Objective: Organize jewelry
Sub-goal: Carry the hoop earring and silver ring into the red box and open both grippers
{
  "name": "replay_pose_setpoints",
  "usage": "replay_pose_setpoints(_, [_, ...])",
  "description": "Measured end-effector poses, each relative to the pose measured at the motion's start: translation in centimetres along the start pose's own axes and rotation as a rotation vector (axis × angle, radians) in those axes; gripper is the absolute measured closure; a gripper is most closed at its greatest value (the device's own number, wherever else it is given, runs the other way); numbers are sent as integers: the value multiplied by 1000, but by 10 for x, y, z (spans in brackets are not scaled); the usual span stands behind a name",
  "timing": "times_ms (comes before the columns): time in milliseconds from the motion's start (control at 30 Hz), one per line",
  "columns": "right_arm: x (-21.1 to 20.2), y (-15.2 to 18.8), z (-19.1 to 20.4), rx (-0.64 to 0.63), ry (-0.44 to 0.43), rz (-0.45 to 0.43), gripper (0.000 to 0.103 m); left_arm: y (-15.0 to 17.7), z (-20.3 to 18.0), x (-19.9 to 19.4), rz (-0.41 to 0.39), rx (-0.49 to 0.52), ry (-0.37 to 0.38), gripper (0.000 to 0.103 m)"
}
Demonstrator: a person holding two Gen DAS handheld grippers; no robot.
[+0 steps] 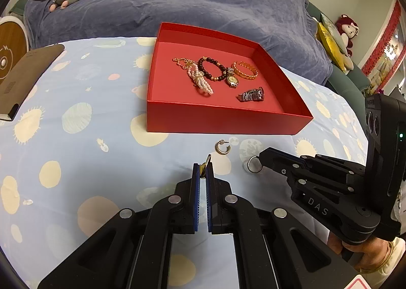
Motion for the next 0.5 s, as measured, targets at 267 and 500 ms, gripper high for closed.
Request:
replay_pose_setpoints(267, [-26,-16,-4,20,-21,-52,100,-10,-7,-11,-26,4,22,100])
replay_pose_setpoints(500, [-46,-50,-20,62,-18,-110,100,-56,-17,-29,-116,14,24,100])
Point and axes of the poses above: each gripper's, at about its wrist camera, not at the fingertips, and x roughly the way its jaws point, z to its left, y to its underside, the point moved 7 cm from there along x, roughly the way its jaws point, and after that the axes turned 5 degrees about y, right-handed, at the moved point
